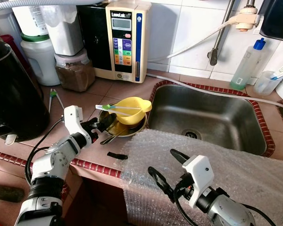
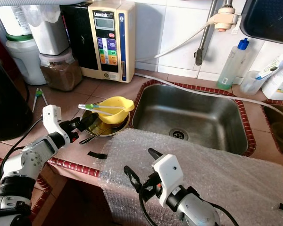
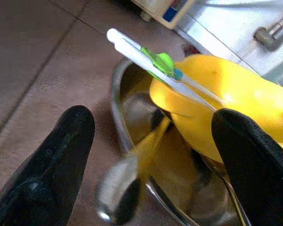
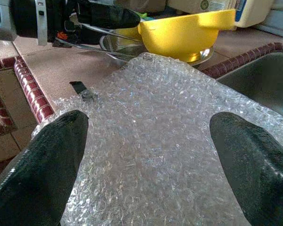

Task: Kitchen organization

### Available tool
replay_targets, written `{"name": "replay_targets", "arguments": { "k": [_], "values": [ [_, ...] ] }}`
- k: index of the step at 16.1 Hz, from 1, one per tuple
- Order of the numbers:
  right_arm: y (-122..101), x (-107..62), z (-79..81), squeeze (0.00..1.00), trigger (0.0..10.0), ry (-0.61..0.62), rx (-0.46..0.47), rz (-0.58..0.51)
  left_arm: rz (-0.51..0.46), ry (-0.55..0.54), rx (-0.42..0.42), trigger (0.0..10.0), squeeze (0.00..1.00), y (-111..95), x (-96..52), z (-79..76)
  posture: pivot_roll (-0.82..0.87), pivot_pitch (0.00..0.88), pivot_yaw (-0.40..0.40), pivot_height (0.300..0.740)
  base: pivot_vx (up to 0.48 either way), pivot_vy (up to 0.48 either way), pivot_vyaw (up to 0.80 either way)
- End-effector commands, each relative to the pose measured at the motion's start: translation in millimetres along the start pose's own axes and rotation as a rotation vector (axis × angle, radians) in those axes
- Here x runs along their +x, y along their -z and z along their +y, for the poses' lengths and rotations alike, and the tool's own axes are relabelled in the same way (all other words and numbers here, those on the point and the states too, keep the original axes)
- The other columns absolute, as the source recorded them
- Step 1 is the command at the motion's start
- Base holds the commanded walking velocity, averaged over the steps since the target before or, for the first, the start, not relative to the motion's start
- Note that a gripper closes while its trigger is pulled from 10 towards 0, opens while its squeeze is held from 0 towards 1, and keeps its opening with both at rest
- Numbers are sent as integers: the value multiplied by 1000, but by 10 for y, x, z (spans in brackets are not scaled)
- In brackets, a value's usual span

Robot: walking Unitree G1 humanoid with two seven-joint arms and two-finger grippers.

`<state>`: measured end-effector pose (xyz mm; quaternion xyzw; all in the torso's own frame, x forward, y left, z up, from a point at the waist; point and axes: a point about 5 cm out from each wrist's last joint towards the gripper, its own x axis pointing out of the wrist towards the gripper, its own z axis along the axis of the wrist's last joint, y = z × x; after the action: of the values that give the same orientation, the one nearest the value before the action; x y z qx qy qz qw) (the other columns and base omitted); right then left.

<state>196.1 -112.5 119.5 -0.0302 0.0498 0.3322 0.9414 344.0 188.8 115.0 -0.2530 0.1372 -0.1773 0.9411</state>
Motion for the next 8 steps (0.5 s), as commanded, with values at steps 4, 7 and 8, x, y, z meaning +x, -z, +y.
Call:
{"name": "replay_targets", "arguments": {
  "k": [4, 7, 8],
  "values": [
    [-54, -6, -2, 0, 10000, 2, -18, -18, -105, -64, 42, 10000, 0, -243, -17, 49, 73, 0, 19, 740, 0, 0, 0],
    [-56, -1, 1, 0, 10000, -1, -18, -18, -147, -106, 73, 10000, 0, -351, -18, 73, 75, 0, 17, 740, 0, 0, 0],
    [-59, 0, 1, 0, 10000, -2, -19, -18, -185, -120, 89, 10000, 0, -432, 5, 43, 74, 0, 17, 740, 0, 0, 0]
  ]
}}
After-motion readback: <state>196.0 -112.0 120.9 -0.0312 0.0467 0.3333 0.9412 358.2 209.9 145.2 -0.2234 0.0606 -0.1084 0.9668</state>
